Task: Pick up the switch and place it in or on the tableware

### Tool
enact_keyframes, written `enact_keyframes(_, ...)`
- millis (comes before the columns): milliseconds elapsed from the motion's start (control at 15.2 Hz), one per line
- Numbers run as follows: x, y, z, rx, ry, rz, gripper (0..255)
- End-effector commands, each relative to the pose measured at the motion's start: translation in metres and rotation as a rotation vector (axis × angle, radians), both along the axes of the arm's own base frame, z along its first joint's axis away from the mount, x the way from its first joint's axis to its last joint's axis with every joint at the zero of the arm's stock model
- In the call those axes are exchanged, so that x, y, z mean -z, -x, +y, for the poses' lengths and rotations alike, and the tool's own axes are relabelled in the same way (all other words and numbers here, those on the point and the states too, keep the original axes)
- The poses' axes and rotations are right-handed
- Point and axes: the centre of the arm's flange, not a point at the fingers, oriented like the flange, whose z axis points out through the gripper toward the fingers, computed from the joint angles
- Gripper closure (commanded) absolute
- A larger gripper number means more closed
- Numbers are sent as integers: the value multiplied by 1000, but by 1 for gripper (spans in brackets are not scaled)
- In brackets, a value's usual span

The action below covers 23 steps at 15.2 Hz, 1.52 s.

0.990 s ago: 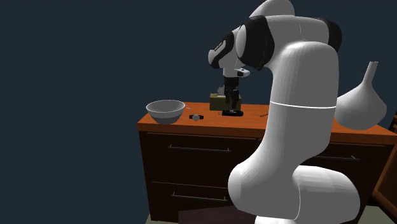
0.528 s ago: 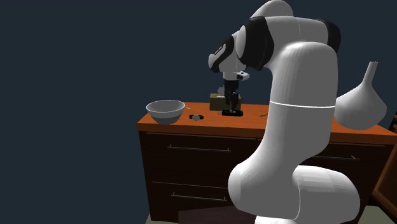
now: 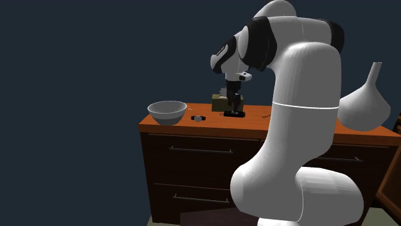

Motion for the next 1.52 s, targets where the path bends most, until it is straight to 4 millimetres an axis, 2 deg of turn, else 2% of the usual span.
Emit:
enact_keyframes(0,22,0,-6,7,-4,45,255)
enact_keyframes(198,29,-1,-6,6,-5,45,255)
enact_keyframes(330,20,-2,-5,5,-4,45,255)
enact_keyframes(462,25,-4,-5,6,-5,45,255)
enact_keyframes(528,1,-15,0,-10,-1,-85,255)
enact_keyframes(594,1,-15,0,-10,-1,-85,0)
enact_keyframes(792,-14,5,-38,236,-122,-23,0)
enact_keyframes(858,-16,10,-45,283,-146,-11,0)
enact_keyframes(1320,21,8,-42,283,-146,-11,0)
enact_keyframes(1452,24,8,-42,283,-146,-11,0)
